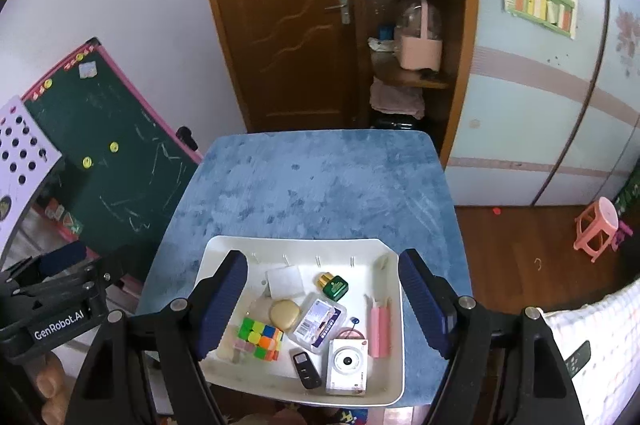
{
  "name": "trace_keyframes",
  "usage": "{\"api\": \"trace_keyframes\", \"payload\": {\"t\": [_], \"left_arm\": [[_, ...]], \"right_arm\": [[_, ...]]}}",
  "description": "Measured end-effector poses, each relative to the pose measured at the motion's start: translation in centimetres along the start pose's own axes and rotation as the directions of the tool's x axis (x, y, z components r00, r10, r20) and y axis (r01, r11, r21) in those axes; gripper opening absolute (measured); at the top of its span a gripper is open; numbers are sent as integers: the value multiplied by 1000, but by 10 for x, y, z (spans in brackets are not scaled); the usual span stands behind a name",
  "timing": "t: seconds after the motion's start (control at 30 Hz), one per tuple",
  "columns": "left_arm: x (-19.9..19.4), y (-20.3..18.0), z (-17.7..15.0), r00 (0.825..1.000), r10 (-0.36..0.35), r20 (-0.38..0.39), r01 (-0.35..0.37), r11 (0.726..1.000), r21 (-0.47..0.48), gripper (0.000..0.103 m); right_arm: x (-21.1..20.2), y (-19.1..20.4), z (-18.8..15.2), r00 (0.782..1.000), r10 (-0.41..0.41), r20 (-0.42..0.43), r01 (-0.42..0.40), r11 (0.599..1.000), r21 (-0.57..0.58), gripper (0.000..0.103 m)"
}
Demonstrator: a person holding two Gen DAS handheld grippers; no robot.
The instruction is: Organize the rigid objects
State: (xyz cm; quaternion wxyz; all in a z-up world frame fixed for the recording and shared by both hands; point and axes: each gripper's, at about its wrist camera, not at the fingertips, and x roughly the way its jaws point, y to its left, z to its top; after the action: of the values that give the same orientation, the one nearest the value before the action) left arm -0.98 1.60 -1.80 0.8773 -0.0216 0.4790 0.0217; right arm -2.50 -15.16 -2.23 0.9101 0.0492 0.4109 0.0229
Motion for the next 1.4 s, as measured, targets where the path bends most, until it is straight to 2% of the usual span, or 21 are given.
{"api": "trace_keyframes", "payload": {"t": [0.43, 0.97, 1.4], "left_arm": [[-6, 0, 11, 998, -25, 50, 21, 997, 76, 85], [7, 6, 14, 1000, -30, 7, 30, 996, 80, 85], [13, 7, 20, 1000, -20, 9, 20, 997, 72, 85]], "right_arm": [[-5, 10, 8, 999, -50, 7, 49, 999, 22, 82], [0, 15, 9, 998, -57, -21, 57, 998, 12, 81], [4, 16, 12, 998, -61, -26, 61, 998, -3, 81]]}}
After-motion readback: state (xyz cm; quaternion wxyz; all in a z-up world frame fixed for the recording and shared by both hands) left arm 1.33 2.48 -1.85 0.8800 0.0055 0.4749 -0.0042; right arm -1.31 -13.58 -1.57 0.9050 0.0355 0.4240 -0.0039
